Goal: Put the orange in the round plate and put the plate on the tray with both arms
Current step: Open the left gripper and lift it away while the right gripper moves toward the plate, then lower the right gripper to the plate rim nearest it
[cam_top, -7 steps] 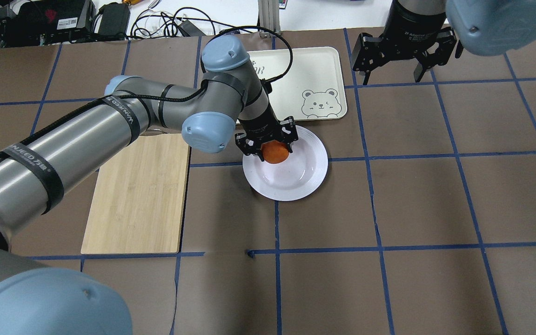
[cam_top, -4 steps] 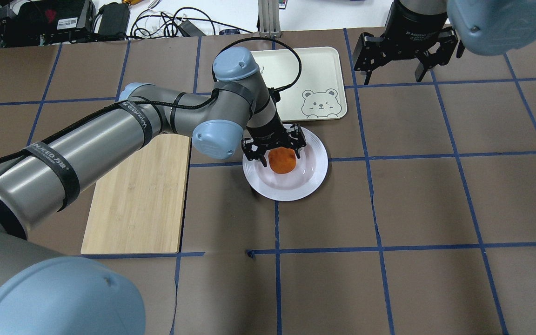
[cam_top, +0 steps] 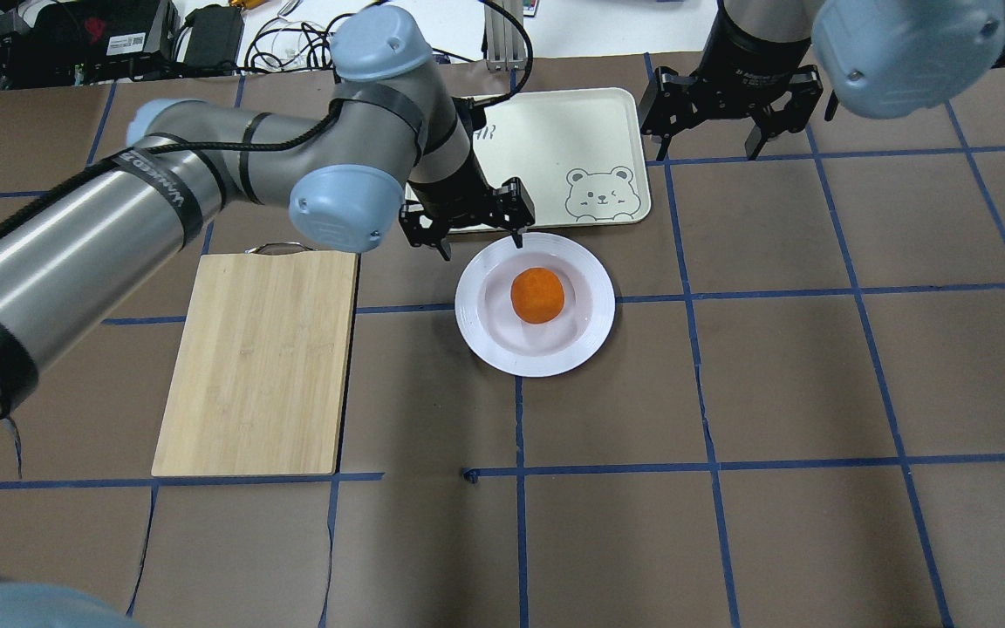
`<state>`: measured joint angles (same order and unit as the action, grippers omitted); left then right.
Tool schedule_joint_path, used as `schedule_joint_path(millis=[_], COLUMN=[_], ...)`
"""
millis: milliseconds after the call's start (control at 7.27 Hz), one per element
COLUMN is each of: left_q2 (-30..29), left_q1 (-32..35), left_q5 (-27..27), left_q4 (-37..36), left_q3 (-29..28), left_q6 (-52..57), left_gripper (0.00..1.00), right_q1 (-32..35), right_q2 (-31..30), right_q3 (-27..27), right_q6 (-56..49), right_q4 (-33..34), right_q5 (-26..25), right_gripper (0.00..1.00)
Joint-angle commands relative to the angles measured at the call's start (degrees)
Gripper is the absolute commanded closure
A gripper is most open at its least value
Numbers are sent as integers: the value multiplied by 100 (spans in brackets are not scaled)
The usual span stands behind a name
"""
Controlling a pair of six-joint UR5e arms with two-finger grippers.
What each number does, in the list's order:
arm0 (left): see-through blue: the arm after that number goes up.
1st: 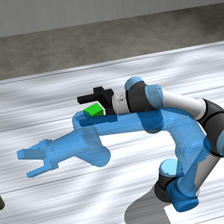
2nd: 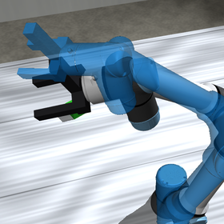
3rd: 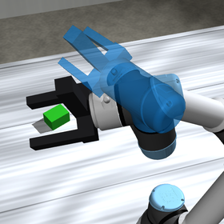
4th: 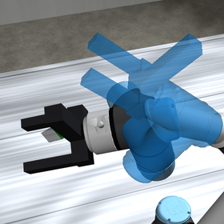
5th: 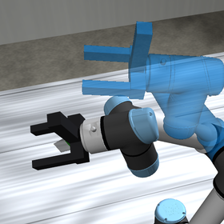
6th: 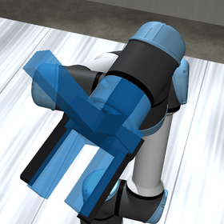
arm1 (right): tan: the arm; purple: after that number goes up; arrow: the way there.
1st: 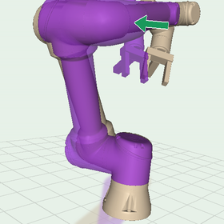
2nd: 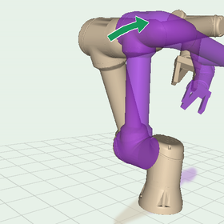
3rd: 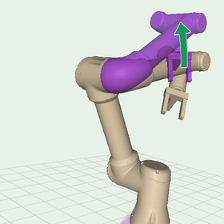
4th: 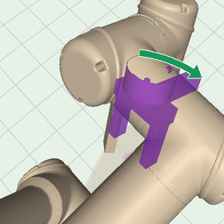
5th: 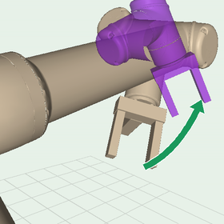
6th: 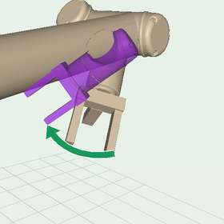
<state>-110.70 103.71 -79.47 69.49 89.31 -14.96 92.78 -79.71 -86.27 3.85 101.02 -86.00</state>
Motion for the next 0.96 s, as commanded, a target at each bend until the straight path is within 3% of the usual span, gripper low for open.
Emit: schedule_joint_path(millis=[0, 138, 413, 826], left_q2=[854, 1214, 1778, 1851], left_q1=[-184, -245, -264, -509], left_q5=[-463, -491, -972, -966], left_q4=[1288, 1913, 2069, 1194], left_q3=[-377, -536, -485, -107], left_q6=[168, 168, 203, 449], left_gripper=[0, 0, 0, 0], right_q1=[-224, -591, -884, -902], right_q2=[123, 114, 131, 394], right_q3=[-913, -1606, -2680, -3561], right_q6=[-42, -77, -601, -1226], right_q4=[1275, 1968, 3322, 4443], right_q5=[965, 1510, 2530, 3482], right_gripper=[0, 0, 0, 0])
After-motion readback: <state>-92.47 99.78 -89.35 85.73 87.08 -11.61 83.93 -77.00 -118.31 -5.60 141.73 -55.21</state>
